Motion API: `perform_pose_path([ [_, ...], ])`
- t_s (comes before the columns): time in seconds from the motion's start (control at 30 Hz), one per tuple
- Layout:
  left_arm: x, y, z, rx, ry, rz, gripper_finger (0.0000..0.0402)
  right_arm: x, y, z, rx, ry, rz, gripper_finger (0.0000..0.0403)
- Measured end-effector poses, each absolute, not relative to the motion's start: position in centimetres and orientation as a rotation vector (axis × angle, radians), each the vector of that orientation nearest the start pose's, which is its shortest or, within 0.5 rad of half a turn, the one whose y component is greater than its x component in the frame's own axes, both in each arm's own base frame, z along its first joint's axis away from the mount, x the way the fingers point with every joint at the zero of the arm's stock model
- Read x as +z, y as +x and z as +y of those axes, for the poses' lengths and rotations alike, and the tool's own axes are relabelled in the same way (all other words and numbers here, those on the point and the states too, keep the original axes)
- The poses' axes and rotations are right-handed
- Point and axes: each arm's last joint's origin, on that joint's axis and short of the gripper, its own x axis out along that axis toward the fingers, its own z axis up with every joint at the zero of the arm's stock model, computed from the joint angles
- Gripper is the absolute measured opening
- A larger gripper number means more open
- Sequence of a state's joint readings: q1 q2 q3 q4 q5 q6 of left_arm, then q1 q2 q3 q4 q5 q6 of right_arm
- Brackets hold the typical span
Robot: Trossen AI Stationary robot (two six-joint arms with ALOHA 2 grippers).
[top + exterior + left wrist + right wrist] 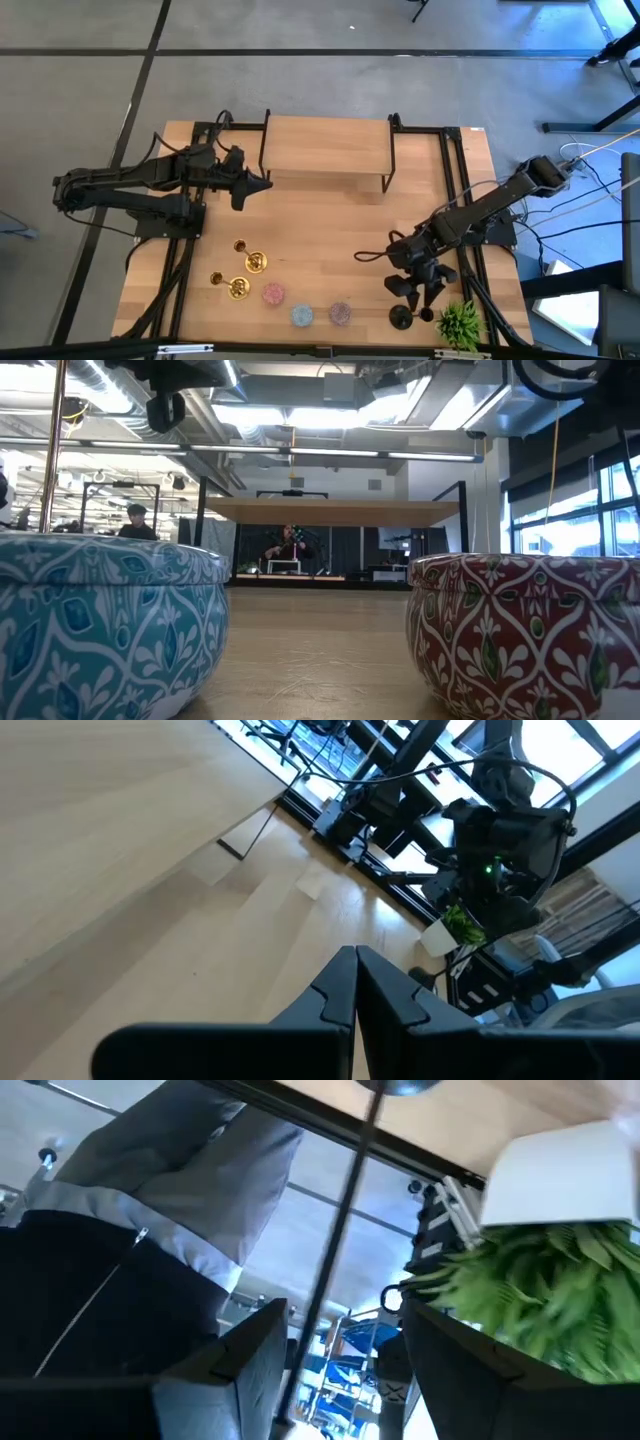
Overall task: Pick & Place candle stick holders
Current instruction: Put the black candle holder on the shelf
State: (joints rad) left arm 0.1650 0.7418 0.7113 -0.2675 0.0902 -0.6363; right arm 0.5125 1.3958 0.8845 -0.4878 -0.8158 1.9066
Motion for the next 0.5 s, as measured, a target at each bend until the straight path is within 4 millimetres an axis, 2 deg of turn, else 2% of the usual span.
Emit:
perform_pose_path([
  [0.3, 30.6, 16.3, 2.5, 0.166, -0.655, 0.264, 0.0001, 20.7, 23.9, 16.3, -0.109, 1.605, 1.840, 0.0204],
  [0.5, 30.5, 16.2, 2.5, 0.167, -0.648, 0.270, 0.0001, 20.3, 23.9, 16.8, -0.116, 1.591, 1.858, 0.0204],
])
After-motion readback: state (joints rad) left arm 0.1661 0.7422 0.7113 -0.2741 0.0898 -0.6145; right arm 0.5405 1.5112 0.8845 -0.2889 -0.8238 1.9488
